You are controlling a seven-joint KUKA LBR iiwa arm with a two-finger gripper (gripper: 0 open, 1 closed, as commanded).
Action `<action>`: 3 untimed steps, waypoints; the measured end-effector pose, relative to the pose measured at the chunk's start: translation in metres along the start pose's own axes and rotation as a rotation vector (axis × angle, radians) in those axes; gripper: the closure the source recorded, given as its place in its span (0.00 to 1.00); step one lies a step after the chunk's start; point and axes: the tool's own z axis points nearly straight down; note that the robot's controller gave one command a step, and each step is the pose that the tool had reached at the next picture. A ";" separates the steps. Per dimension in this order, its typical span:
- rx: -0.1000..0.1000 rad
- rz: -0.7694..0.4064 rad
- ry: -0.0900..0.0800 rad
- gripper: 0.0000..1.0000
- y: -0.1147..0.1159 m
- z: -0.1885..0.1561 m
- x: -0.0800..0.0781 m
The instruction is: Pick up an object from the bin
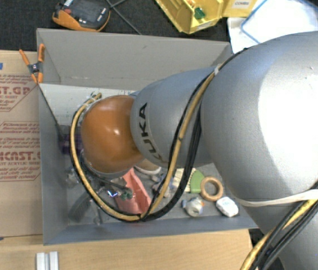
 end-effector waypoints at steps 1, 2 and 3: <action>-0.003 -0.015 -0.008 0.00 -0.002 0.030 -0.003; 0.000 -0.218 -0.016 1.00 0.003 0.029 0.004; 0.000 -0.218 -0.016 1.00 0.003 0.028 0.004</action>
Offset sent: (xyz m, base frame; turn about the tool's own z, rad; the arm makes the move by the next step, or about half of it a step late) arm -0.0072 -0.0019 -0.0299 -0.2180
